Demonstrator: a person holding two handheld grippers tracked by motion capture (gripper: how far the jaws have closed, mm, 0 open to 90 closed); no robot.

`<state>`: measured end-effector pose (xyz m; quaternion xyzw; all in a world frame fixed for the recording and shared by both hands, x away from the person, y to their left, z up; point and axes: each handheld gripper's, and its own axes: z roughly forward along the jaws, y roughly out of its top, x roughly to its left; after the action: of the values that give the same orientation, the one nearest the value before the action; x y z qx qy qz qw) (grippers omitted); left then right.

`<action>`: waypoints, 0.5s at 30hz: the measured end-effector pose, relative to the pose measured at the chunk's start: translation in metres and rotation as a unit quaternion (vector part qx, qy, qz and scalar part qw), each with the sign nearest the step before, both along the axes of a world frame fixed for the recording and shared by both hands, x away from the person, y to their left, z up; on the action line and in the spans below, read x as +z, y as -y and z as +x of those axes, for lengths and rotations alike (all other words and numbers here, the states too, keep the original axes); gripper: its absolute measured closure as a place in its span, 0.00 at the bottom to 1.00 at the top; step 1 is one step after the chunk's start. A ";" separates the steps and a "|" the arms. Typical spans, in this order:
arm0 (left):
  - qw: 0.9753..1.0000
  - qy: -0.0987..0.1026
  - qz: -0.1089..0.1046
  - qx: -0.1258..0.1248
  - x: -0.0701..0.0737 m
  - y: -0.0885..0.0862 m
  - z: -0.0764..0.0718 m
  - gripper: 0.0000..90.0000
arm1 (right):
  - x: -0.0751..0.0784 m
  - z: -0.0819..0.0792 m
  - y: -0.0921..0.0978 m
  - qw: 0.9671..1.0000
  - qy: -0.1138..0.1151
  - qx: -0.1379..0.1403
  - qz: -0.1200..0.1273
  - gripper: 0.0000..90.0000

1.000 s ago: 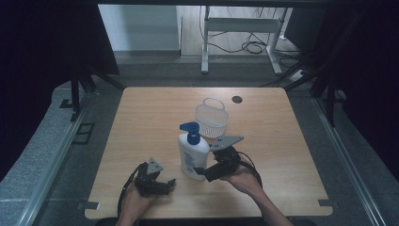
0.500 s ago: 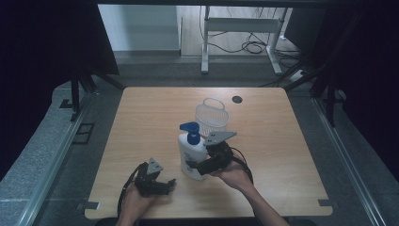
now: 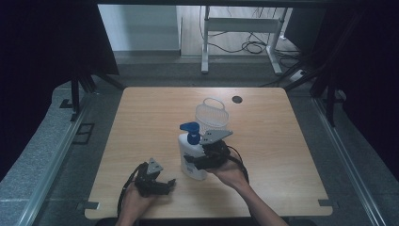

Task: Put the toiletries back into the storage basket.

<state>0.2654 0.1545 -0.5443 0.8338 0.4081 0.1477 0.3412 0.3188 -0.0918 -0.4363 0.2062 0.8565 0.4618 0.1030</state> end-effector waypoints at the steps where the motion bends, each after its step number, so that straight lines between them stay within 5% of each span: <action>1: 1.000 0.000 0.000 0.000 0.000 0.000 0.000 0.13 | 0.000 0.000 0.000 1.000 0.000 0.000 0.000 0.41; 15: 1.000 0.000 0.000 -0.001 0.000 0.000 0.000 0.13 | 0.005 0.000 0.000 1.000 -0.007 0.012 -0.016 0.42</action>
<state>0.2657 0.1545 -0.5443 0.8343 0.4071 0.1472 0.3415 0.3190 -0.0914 -0.4310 0.1980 0.8668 0.4477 0.0947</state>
